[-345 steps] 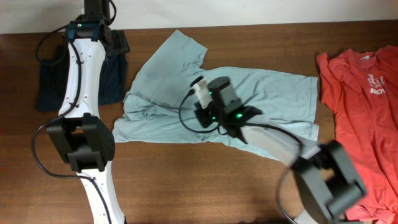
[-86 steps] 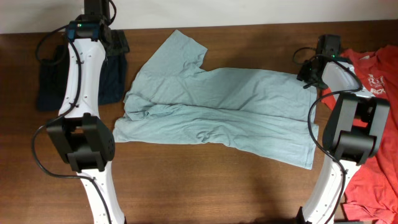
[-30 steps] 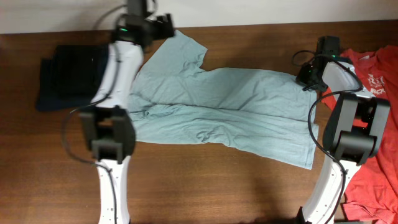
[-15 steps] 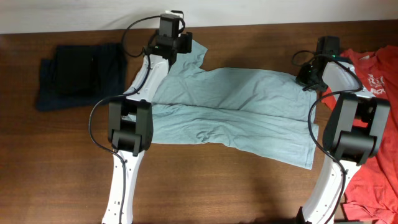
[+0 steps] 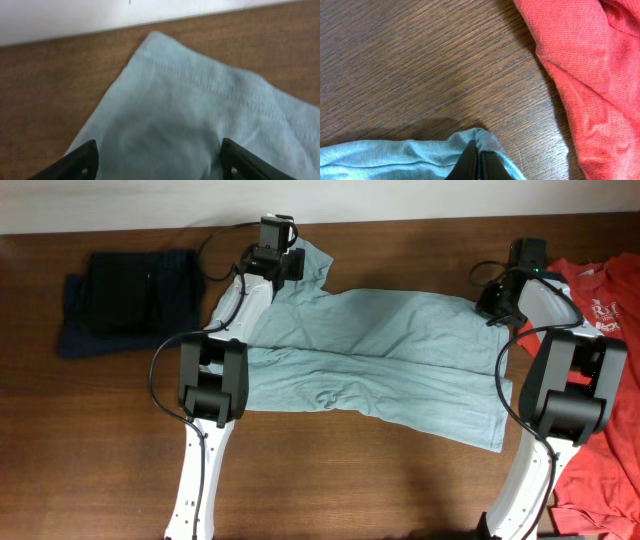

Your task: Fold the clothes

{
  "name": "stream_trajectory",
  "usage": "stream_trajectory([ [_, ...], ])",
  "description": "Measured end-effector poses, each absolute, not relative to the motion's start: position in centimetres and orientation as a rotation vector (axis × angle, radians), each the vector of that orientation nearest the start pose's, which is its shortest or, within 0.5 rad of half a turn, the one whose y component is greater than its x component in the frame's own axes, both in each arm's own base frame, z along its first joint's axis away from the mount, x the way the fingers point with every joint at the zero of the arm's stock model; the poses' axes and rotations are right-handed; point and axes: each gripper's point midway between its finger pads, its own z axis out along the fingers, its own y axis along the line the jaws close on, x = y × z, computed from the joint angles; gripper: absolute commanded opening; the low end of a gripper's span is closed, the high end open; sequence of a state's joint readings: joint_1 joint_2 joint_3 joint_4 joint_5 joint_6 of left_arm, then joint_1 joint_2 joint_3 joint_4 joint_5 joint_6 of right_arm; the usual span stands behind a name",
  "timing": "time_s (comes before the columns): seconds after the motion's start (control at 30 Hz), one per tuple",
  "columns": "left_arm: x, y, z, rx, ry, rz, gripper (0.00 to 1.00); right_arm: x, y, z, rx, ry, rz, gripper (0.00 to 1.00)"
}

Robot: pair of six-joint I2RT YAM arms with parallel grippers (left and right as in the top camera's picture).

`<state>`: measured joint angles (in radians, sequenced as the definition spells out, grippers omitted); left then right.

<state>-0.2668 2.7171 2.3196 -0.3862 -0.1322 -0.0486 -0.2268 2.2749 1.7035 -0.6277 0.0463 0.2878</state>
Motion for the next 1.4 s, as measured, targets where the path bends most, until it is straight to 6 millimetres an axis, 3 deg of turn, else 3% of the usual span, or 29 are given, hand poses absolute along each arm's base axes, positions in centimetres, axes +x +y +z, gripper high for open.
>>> stream_trajectory([
  [0.27,63.3,-14.9,0.8,0.216,2.507,0.039,0.75,50.4,-12.4,0.4,0.716,2.674,-0.048,0.06],
  [0.4,61.8,-14.5,1.2,0.234,2.582,0.059,0.66,50.4,-12.4,0.4,0.716,2.673,-0.048,0.06],
  [0.5,60.8,-14.3,1.9,0.251,2.638,0.074,0.71,50.4,-12.4,0.4,0.716,2.672,-0.048,0.06],
  [0.6,61.6,-14.6,3.8,0.252,2.604,0.066,0.77,50.5,-12.5,0.4,0.715,2.670,-0.048,0.06],
  [0.77,64.8,-15.9,9.9,0.221,2.405,0.019,0.79,50.5,-12.5,0.4,0.716,2.669,-0.048,0.06],
  [0.87,65.7,-16.8,11.2,0.226,2.344,-0.033,0.78,50.5,-12.5,0.4,0.715,2.669,-0.048,0.06],
  [1.07,65.8,-18.9,10.8,0.277,2.330,-0.145,0.73,50.5,-12.5,0.4,0.715,2.669,-0.048,0.06],
  [1.27,64.9,-21.1,7.4,0.330,2.379,-0.186,0.67,50.5,-12.5,0.4,0.714,2.669,-0.048,0.06],
  [1.4,64.6,-22.1,6.2,0.351,2.395,-0.196,0.65,50.5,-12.5,0.4,0.715,2.669,-0.048,0.06],
])
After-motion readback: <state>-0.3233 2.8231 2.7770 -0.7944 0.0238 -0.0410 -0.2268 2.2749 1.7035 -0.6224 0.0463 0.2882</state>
